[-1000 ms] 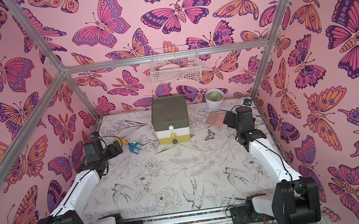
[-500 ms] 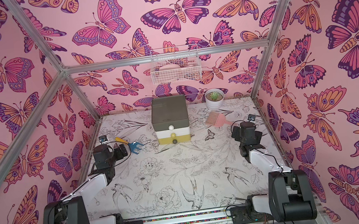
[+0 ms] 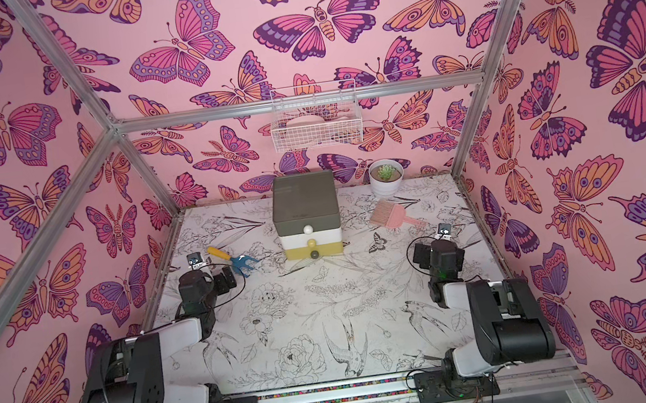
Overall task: Place the brooch boxes into the drawer by color
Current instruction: Reset both arms
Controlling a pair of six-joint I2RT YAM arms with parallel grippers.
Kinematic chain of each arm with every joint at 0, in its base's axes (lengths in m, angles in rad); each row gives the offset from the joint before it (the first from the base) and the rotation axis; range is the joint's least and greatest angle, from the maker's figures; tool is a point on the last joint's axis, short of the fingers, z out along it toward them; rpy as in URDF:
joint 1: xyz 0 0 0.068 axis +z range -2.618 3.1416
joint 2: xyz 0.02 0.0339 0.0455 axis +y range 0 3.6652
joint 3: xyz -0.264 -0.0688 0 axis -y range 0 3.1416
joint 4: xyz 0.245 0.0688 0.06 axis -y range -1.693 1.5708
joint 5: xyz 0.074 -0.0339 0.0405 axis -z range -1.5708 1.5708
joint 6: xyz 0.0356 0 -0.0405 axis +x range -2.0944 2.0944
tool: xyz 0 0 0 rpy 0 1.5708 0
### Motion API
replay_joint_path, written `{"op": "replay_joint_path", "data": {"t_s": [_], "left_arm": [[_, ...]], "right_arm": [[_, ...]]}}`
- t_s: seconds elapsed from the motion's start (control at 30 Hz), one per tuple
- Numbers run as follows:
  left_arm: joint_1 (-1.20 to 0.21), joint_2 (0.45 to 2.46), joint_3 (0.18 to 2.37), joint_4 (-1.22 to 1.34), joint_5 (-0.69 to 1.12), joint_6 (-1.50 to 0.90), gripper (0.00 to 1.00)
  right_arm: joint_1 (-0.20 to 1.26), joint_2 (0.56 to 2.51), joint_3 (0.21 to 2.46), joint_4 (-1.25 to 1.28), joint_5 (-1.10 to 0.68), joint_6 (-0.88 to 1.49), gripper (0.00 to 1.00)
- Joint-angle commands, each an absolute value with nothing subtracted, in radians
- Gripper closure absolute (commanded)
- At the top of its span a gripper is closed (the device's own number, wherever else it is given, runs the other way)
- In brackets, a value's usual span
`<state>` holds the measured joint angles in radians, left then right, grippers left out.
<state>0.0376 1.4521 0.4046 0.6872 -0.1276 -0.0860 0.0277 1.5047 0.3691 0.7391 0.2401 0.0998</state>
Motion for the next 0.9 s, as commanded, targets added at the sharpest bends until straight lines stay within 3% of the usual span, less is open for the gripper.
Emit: {"op": "replay_joint_path", "data": {"t_s": [0.0,0.87], "left_arm": [[0.028,1.482,0.4,0.791,-0.128,-0.057,0.0],[0.025,1.491,0.413,0.775,-0.129,-0.056,0.0]], "right_arm": [[0.023,1.508,0.374,0.867,0.212,0.081,0.01],[0.025,1.505,0.39,0.835,0.21,0.08,0.01]]}}
